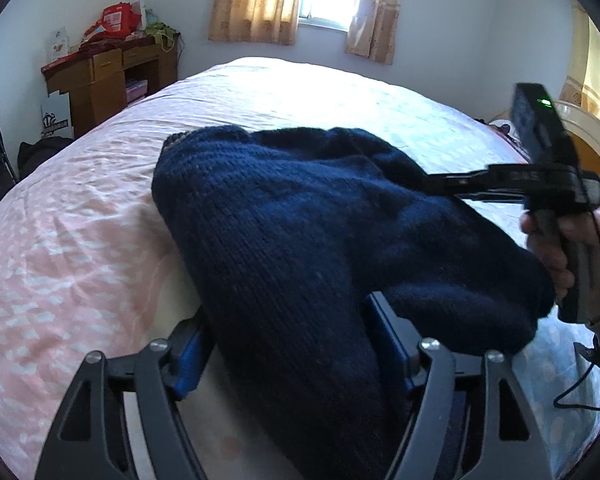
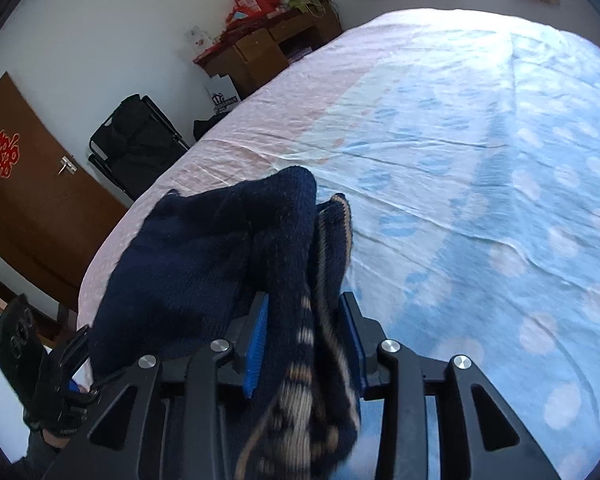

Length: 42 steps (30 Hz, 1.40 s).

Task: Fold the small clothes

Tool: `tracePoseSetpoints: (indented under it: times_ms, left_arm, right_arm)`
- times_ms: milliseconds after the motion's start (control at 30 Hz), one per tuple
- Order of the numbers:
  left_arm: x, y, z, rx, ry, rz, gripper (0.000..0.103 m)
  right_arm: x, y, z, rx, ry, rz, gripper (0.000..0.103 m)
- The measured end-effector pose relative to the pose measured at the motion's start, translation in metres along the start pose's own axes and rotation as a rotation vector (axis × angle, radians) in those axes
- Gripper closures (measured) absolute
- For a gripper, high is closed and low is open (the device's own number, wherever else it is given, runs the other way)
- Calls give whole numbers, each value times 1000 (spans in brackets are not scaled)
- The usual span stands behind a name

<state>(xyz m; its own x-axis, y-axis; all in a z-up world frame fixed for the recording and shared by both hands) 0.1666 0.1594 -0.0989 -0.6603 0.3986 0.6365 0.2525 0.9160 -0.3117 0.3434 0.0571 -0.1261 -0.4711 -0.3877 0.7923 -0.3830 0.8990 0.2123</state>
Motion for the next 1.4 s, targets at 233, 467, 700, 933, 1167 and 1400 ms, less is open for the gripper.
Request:
tracePoseSetpoints:
  times_ms: [233,467,700,933,1167,1400]
  left_arm:
    - [12,-8,21,16,14,-5,20]
    - [12,-21,59,-7,58,9,17]
    - [40,-30,38,-9,-5,-82,17]
    - [83,-59,15,-94,-136,-151,8]
    - [96,-80,17,-139,-172,-127,7]
    - [102,-92,19,-154,-189,-118,4]
  right_arm:
    - [45,-3,63,49,-2,-65,55]
    - [36,-18,103,52,48,5,54]
    - [69,-9,103,20,-32,88,52]
    - [158,28,113,77,-275,294,48]
    - [196,45,128,90,-336,329,47]
    - [221,51,134,91,-375,358,43]
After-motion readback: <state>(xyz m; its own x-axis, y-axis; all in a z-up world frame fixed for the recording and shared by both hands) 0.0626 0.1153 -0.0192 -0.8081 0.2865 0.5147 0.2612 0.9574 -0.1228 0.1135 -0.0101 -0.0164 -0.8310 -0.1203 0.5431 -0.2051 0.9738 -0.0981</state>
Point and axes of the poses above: each gripper's, at about its wrist camera, not at the fingertips, and x roughly against the way its jaws point, y to its left, z to its underside, the point moved 2 cm from there along -x, roughly the way its jaws point, and after that the axes turned 14 degrees about z, right-handed, at the moved point
